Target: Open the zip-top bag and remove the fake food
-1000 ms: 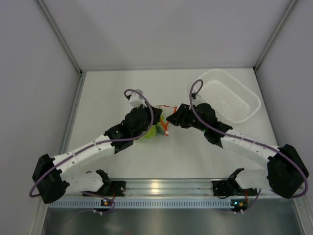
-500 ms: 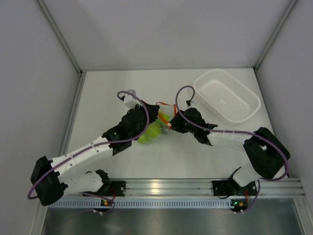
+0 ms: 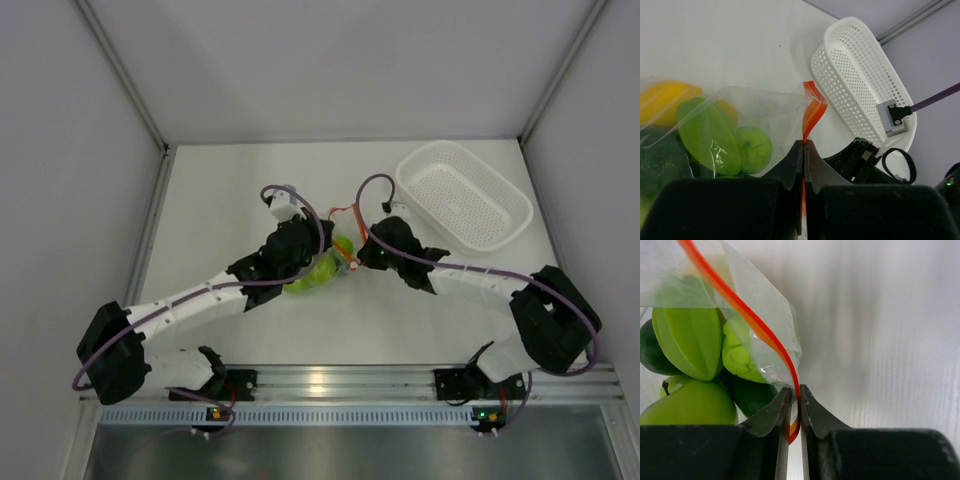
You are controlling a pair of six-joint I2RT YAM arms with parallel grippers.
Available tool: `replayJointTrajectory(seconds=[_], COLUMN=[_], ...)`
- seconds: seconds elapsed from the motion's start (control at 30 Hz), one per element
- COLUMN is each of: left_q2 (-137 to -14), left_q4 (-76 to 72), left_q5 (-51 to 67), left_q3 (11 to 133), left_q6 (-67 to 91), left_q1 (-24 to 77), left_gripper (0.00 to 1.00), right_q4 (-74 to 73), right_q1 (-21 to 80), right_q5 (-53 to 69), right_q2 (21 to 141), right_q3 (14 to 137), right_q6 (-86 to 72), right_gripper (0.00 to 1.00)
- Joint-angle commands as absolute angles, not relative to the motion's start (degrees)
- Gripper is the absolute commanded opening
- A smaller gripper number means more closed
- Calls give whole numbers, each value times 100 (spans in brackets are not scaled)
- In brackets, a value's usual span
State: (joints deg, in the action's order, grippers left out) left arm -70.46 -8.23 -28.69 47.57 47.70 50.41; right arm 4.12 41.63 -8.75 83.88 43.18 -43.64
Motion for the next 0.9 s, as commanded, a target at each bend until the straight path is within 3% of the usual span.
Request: replayJointTrajectory(seconds=[0.0, 0.07, 0.33, 0.53, 0.67, 0.87], left_q2=[-7215, -7251, -6865, -6697, -6793, -6864], left_q4=[-1169, -1169, -1169, -1169, -1169, -1169], left_q5=[-2751, -2725, -2786, -2672, -2470, -2321], left_q3=[4922, 4896, 4781, 4807, 4904, 5027], left_q6=[4623, 4632, 4421, 4315, 4394, 4456], left_q1=[5071, 5071, 5098, 5124, 5142, 5177], left_gripper=[0, 0, 0, 0, 0, 0], right_q4=[-236, -413, -940, -1230, -1020, -317], right_q1=[4140, 4000, 3543, 3480, 3612, 3718], right_q5=[-1309, -1345, -2003, -2013, -1243, -169], right_q2=[8007, 7937, 7831, 7646, 6734, 6345], right_q3=[4658, 4606, 4219, 4359, 4552, 4790], right_q6=[-3702, -3578, -3191, -3085, -2700, -2313], right_gripper=[11, 6, 6, 20, 35, 42])
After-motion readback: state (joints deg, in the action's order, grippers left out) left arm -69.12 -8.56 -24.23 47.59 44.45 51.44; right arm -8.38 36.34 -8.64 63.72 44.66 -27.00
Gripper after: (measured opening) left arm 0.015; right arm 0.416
